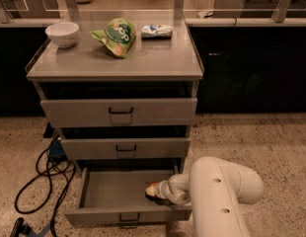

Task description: Place orange into bottom drawer

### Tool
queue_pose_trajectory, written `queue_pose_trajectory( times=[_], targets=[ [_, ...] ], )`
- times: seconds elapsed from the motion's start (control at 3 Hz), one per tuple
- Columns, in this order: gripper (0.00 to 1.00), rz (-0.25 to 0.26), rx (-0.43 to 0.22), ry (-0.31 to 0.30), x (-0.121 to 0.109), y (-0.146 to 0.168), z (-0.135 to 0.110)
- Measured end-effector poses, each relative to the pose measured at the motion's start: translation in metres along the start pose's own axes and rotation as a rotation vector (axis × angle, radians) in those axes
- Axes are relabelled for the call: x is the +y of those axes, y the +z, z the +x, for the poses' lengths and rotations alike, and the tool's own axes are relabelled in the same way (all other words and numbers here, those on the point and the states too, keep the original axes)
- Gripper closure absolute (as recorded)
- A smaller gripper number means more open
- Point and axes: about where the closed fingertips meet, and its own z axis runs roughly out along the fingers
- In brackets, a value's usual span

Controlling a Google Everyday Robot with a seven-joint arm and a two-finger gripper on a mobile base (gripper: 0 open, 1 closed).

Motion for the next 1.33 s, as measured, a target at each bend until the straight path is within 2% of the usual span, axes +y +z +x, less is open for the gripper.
queue_pose_trajectory(
  times=[0.67, 1.0, 1.33],
  targets=[
    [0.18, 0.000, 0.000, 0.000, 0.0001, 0.0001, 0.0001],
    [0.00, 0.000, 0.000, 0.000, 0.0001, 0.0001, 0.0001],
    [0.00, 0.000, 0.000, 0.000, 0.0001, 0.0001, 0.0001]
  ],
)
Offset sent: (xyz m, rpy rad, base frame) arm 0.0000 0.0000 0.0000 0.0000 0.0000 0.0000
